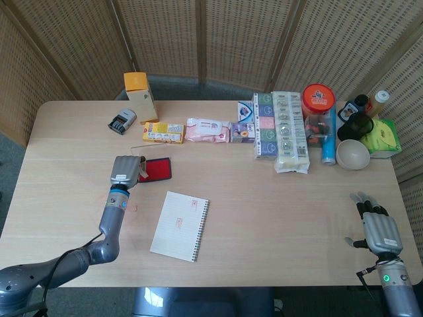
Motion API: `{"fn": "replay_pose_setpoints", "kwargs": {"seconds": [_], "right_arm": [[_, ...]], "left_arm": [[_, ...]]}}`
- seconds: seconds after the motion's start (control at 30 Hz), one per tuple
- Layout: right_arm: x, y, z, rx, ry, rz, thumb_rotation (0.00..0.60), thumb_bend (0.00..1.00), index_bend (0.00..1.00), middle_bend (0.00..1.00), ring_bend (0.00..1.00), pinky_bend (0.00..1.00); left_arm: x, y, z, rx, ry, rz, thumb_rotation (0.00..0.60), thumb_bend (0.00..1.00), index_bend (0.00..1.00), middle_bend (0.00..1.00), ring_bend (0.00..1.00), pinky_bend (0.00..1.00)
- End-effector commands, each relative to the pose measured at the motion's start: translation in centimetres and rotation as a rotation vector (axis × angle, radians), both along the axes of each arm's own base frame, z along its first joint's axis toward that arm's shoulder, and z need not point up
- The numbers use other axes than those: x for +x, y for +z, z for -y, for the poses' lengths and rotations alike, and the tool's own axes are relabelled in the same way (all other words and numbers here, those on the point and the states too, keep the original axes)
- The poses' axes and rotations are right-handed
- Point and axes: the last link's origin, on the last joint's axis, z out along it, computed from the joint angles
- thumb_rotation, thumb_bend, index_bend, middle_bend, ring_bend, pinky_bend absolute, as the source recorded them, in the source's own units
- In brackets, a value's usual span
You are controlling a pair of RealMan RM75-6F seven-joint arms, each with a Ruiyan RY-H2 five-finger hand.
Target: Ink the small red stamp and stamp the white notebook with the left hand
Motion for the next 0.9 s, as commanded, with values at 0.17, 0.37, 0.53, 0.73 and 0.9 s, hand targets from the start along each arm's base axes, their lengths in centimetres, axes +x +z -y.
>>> {"fn": "replay_pose_setpoints", "kwargs": {"seconds": [0.17, 0.37, 0.53, 0.73, 0.9], "right_arm": [[0.0, 0.0, 0.0, 0.003, -0.001, -0.001, 0.600, 0.02, 0.00, 0.01, 0.08, 0.15], [-0.1, -0.2, 0.0, 0.009, -0.002, -0.003, 0.600, 0.02, 0.00, 0.01, 0.08, 0.15], [-0.1, -0.1, 0.1, 0.005, -0.005, -0.002, 0.600, 0.02, 0.00, 0.01, 0.08, 0.15], [-0.1, -0.3, 0.1, 0.010, -0.007, -0.005, 0.600, 0.02, 0.00, 0.01, 0.08, 0.15], [-0.1, -0.3, 0.1, 0.009, -0.007, -0.006, 0.600, 0.02, 0.00, 0.01, 0.08, 0.15]], "left_arm": [[1.0, 1.4, 0.0, 0.029, -0.039, 0.021, 0.600, 0.45, 0.60, 1.00, 1.00, 1.00], [1.9, 3.4, 0.7, 0.055, -0.099, 0.032, 0.600, 0.44, 0.60, 1.00, 1.00, 1.00], [2.3, 4.5, 2.6, -0.018, -0.207, 0.030, 0.600, 0.44, 0.61, 1.00, 1.00, 1.00], [2.4, 4.6, 5.3, -0.213, -0.330, 0.046, 0.600, 0.44, 0.61, 1.00, 1.00, 1.00], [2.4, 3.8, 6.9, -0.258, -0.427, 0.013, 0.600, 0.44, 0.61, 1.00, 1.00, 1.00]]}}
